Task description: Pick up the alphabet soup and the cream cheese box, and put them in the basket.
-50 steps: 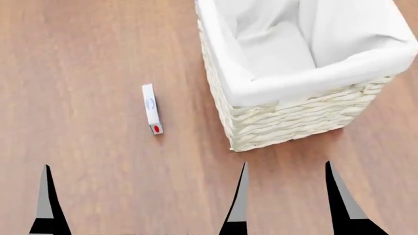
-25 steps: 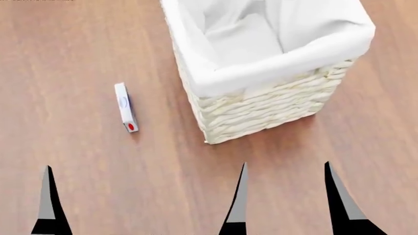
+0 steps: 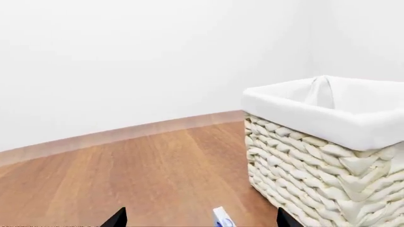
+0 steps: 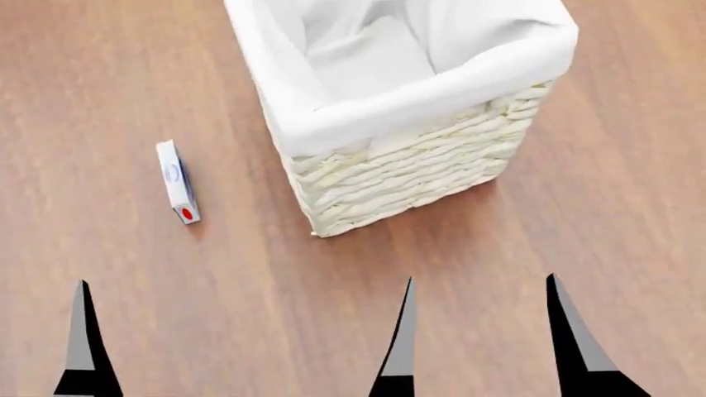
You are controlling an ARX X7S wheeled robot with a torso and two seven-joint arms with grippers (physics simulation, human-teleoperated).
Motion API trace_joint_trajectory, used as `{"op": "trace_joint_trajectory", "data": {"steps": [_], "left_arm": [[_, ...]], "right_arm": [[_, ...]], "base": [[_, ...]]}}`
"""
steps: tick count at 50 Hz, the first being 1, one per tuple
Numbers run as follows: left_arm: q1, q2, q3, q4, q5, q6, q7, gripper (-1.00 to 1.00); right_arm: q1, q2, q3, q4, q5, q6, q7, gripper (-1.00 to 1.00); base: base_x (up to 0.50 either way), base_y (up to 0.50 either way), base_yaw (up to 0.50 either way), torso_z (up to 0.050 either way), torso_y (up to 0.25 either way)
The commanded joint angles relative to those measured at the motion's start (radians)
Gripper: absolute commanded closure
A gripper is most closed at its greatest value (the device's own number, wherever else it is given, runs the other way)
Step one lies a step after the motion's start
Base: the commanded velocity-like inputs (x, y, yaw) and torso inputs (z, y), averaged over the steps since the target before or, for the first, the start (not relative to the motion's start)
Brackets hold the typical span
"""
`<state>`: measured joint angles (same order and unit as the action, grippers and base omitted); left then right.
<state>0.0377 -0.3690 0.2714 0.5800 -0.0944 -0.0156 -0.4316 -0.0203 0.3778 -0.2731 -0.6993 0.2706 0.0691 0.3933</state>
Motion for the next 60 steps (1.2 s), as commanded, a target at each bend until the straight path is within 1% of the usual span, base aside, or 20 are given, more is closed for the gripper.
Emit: {"op": "trace_joint_trajectory", "data": {"steps": [1, 17, 21, 24, 34, 38, 43, 60], "left_arm": [[0.001, -0.002, 0.0, -0.011, -0.009, 0.014, 0.001, -1.0], [-0.021, -0.002, 0.012, -0.041, -0.028, 0.018, 0.014, -1.0], [-0.03, -0.003, 0.012, -0.037, -0.033, 0.011, 0.016, -1.0], [-0.033, -0.004, 0.013, -0.04, -0.034, 0.01, 0.017, -1.0], [-0.041, -0.008, 0.016, -0.052, -0.036, 0.008, 0.019, -1.0], [-0.035, -0.004, 0.02, -0.076, -0.034, 0.02, 0.018, -1.0], [-0.04, -0.003, 0.022, -0.075, -0.034, 0.015, 0.016, -1.0], [-0.033, -0.007, 0.021, -0.086, -0.041, 0.025, 0.011, -1.0]], "right_arm": [[-0.001, 0.006, -0.004, -0.021, -0.004, 0.022, 0.014, -1.0], [-0.037, 0.032, -0.038, -0.135, -0.003, 0.154, 0.054, -1.0], [-0.039, 0.04, -0.028, -0.165, 0.018, 0.201, 0.071, -1.0], [-0.038, 0.047, -0.031, -0.183, 0.044, 0.289, 0.092, -1.0], [-0.034, 0.054, 0.014, -0.232, 0.123, 0.447, 0.167, -1.0], [-0.051, 0.063, 0.055, -0.24, 0.182, 0.484, 0.182, -1.0], [-0.068, 0.073, 0.042, -0.25, 0.183, 0.5, 0.193, -1.0], [-0.109, 0.109, 0.061, -0.261, 0.269, 0.55, 0.216, -1.0]], "base": [[0.0, 0.0, 0.0, 0.0, 0.0], [0.0, 0.0, 0.0, 0.0, 0.0], [0.0, 0.0, 0.0, 0.0, 0.0], [0.0, 0.0, 0.0, 0.0, 0.0], [0.0, 0.0, 0.0, 0.0, 0.0], [0.0, 0.0, 0.0, 0.0, 0.0], [0.0, 0.0, 0.0, 0.0, 0.0], [0.0, 0.0, 0.0, 0.0, 0.0]]}}
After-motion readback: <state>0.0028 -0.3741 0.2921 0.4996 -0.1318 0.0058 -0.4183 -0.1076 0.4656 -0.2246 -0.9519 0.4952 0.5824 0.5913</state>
